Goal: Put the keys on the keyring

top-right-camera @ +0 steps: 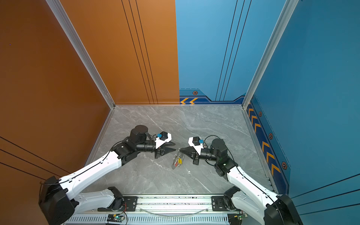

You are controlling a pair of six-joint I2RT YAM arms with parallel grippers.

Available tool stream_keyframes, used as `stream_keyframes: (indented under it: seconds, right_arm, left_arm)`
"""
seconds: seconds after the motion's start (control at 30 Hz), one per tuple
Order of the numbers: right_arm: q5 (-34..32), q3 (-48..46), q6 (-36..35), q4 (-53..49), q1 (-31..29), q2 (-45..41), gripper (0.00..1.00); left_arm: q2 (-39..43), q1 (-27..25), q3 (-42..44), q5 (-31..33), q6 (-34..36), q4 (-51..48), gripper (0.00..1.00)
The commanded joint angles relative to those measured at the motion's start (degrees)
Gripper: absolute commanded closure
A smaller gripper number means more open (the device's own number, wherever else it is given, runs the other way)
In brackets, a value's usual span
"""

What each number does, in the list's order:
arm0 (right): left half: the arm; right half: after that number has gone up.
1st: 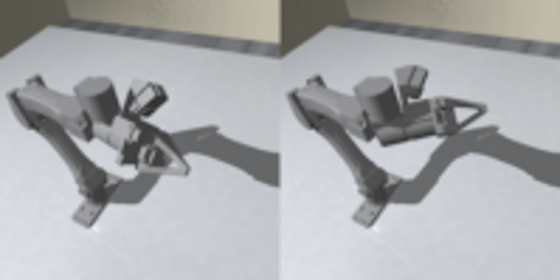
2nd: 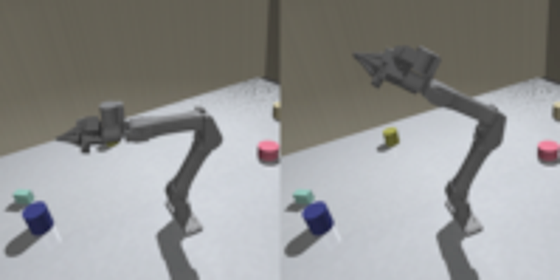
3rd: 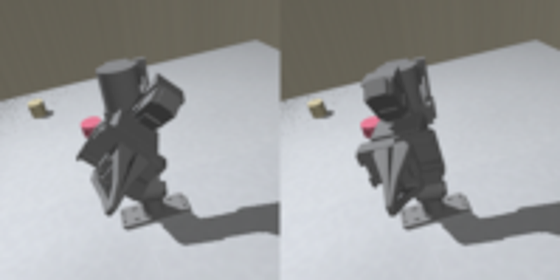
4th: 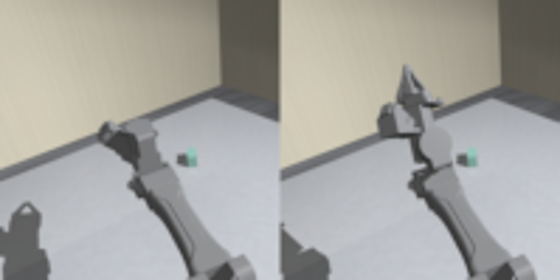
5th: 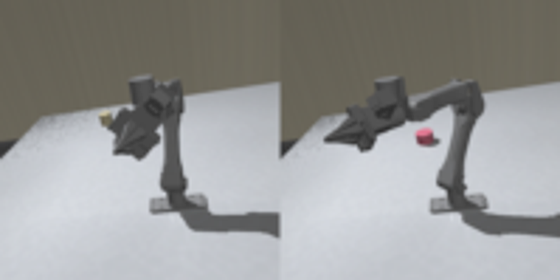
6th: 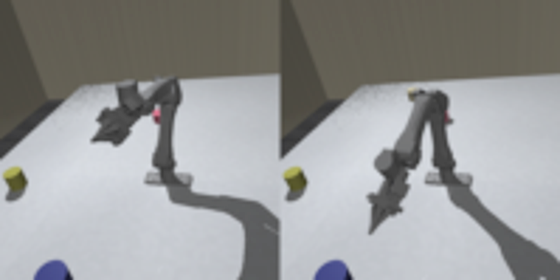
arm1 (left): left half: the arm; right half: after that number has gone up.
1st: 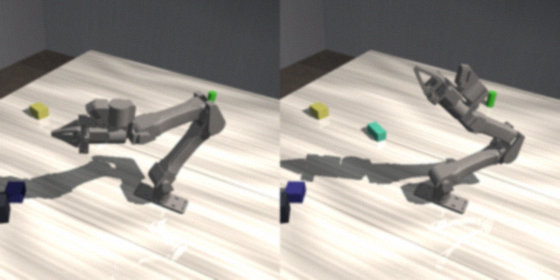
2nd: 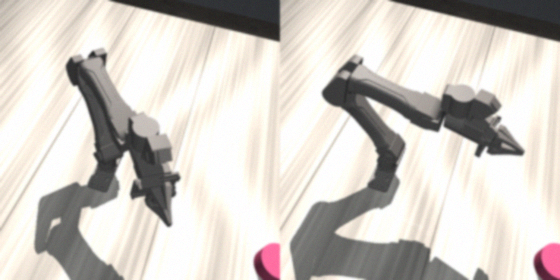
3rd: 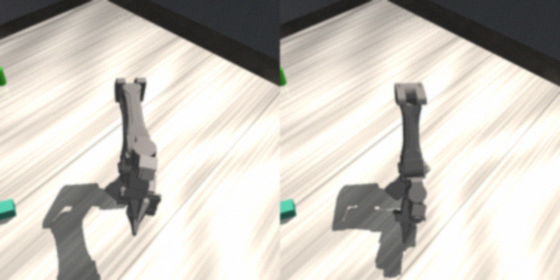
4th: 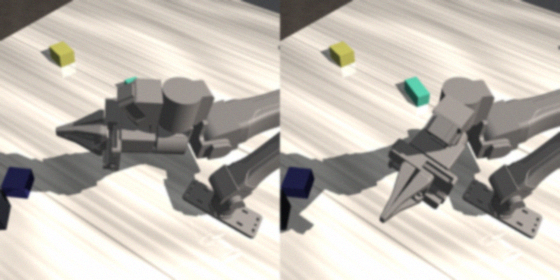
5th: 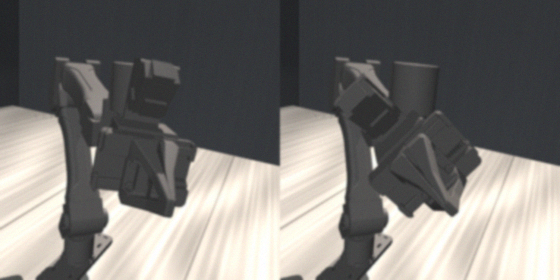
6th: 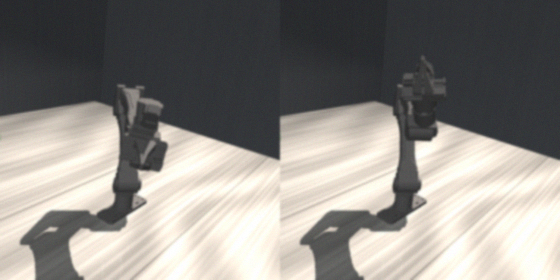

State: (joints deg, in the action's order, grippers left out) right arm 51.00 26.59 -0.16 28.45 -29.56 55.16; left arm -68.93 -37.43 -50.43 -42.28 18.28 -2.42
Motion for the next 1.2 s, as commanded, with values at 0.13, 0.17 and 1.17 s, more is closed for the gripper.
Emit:
stream_keyframes:
  seconds: [0.13, 0.17, 1.17]
  right_arm:
    - [2.3, -0.3, 4.6, 10.6, 0.1, -0.2, 1.0]
    - [2.4, -0.3, 5.1, 11.6, 0.0, 0.1, 1.0]
    - [0.7, -0.8, 7.4, 18.8, -1.7, 3.8, 1.0]
  left_arm:
    - [-1.1, 0.9, 0.6, -10.2, -4.2, 4.2, 0.72]
    - [-1.0, 1.0, 0.9, -10.2, -4.6, 4.9, 0.72]
    - [-0.7, 2.7, 2.8, -14.4, -11.8, 14.4, 0.94]
